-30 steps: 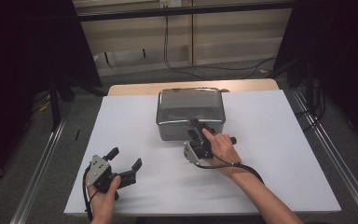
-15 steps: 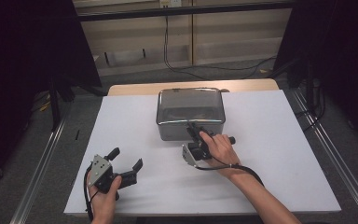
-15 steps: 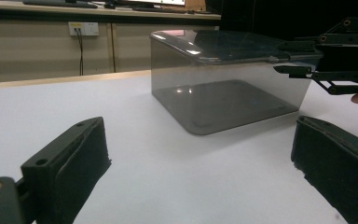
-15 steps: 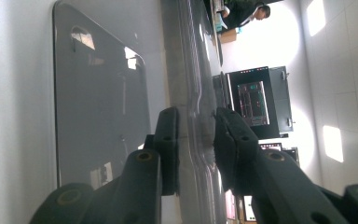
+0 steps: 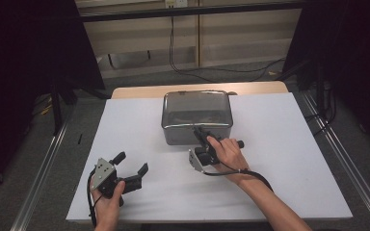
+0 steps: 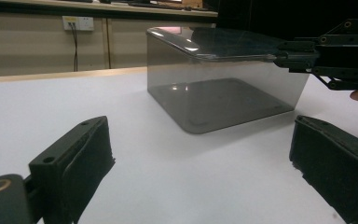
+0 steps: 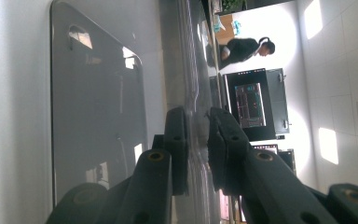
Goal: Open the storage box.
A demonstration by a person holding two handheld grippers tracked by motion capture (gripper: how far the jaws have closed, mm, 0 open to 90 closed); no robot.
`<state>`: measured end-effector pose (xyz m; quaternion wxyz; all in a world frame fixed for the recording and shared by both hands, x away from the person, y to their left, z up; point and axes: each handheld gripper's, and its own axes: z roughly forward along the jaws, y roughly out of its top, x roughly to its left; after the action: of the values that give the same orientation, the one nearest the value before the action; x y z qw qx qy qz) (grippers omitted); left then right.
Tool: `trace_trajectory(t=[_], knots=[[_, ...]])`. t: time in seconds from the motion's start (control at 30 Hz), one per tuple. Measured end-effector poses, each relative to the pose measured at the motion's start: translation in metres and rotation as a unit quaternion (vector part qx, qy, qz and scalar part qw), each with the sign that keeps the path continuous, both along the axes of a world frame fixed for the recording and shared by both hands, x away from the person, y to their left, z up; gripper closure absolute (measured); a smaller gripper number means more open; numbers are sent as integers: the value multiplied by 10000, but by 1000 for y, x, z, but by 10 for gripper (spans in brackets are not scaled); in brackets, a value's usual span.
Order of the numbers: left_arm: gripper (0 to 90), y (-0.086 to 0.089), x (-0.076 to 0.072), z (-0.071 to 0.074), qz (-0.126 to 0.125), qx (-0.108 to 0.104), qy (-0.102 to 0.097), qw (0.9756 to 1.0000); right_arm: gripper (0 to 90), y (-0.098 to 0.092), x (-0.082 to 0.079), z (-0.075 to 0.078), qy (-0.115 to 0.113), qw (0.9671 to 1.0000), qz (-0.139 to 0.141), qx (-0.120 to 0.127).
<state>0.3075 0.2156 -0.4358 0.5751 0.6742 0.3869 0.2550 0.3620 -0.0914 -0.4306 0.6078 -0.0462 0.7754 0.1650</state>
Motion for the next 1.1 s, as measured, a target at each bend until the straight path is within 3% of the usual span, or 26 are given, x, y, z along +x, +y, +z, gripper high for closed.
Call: trace_trajectory(t=[0.1,0.47,0.83,1.0,1.1], knots=[[54,-1,1,2,-55,17,-89,9999,779,0,0,0,-2,10000,-25,30],[83,-6,10,5,-278,42,68,9996,789,2,-1,1,-17,10000,28,60],[30,-15,21,11,-517,240,-133,9983,795,0,-1,3,-46,9999,84,98],[20,-19,32,11,-559,156,-100,9983,798,0,0,6,-75,9999,95,116],[29,-20,34,12,-632,-12,-40,9980,797,0,0,7,-67,9998,89,142]])
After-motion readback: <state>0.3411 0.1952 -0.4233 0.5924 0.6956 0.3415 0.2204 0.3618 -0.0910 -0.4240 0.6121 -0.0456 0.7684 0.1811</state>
